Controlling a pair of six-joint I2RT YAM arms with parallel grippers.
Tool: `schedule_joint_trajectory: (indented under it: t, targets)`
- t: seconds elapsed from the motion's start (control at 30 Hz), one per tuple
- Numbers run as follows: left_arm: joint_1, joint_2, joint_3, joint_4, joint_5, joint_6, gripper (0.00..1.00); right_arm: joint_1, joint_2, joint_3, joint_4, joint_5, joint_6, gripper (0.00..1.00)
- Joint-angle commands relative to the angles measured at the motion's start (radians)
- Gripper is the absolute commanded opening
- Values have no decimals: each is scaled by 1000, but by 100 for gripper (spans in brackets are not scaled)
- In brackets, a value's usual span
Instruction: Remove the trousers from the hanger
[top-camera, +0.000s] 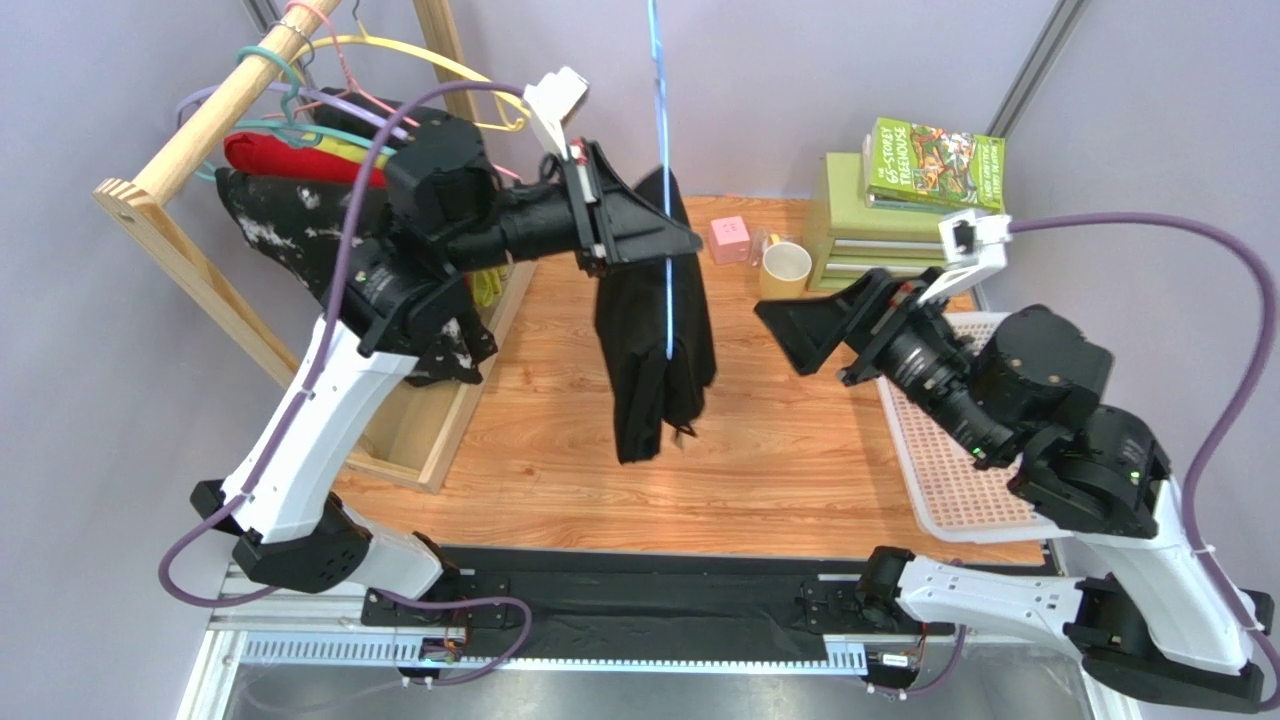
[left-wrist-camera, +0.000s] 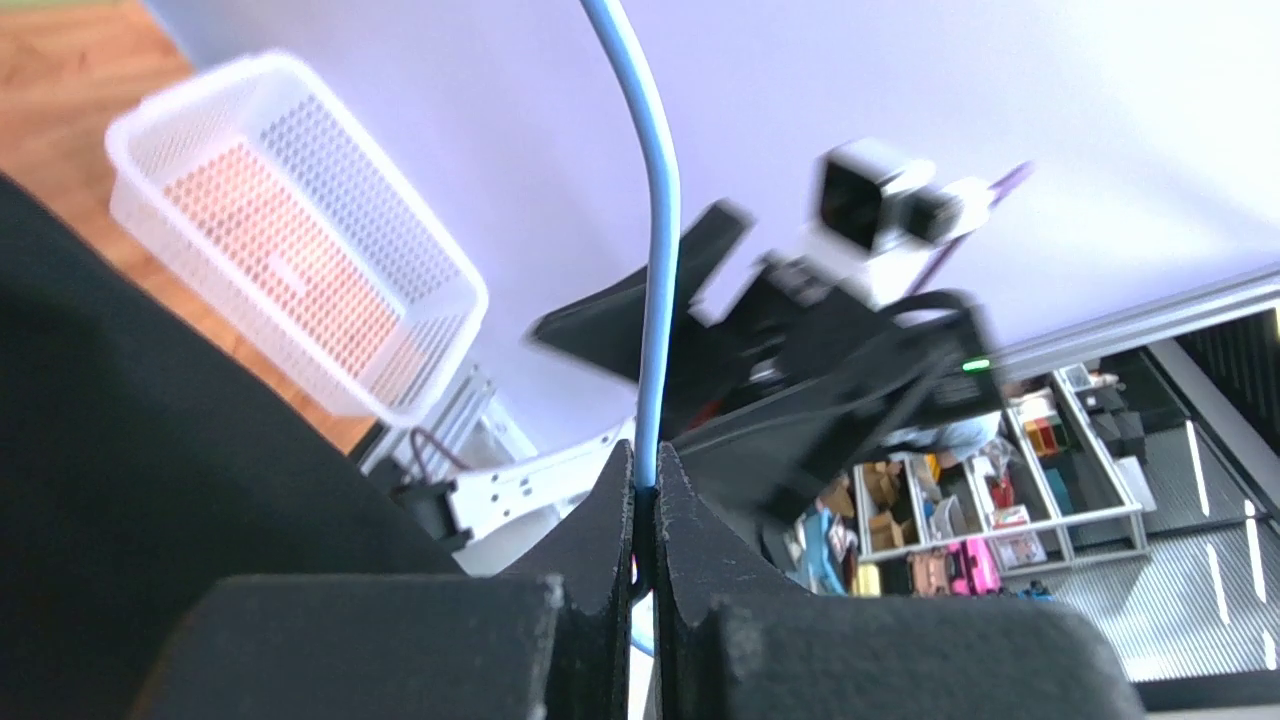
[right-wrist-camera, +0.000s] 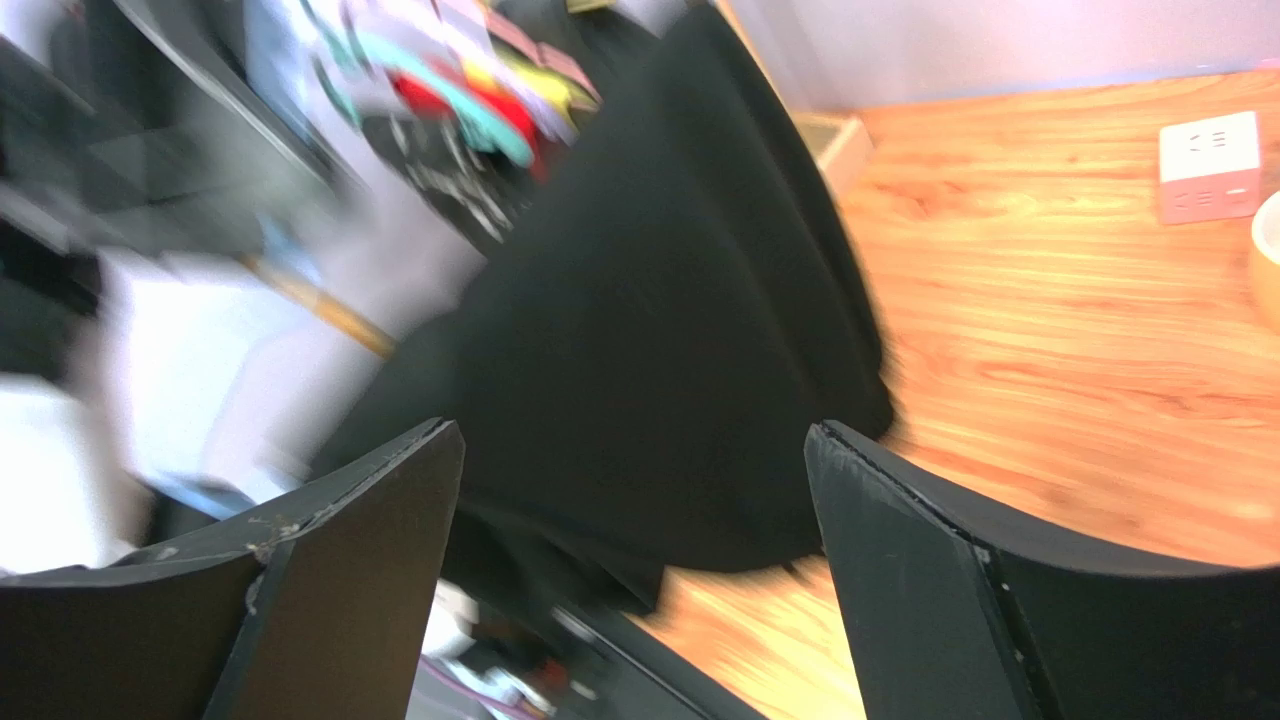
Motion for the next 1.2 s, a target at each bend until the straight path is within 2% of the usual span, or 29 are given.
schedule_joint_trajectory:
  t: [0.0,0.2,0.4,0.6,0.73,0.83,1.03,1.17]
  targets:
    - [44,2,152,120,28,-58,0,26,1,-128,97,-116,-241,91]
    - [89,30,202,118,41,-85,0,124,53,-152,255,-107,-496,91]
    - [127,65,252,128,65,-110,0,173,131,-135,290,-46,-675,91]
    - [152,81,274,141,94,-133,0,190,124,-182,312,-2,-688,89]
    - [153,82,272,166,113,-145,0,193,128,-210,324,148,-703,82]
    - [159,88,271,175,137,-154,0,192,133,-219,347,195,-737,80]
    - [165,104,272,221,170,-183,0,193,148,-237,353,187,-812,79]
    - [175,108,277,229,183,-188,0,192,150,-237,367,121,-814,83]
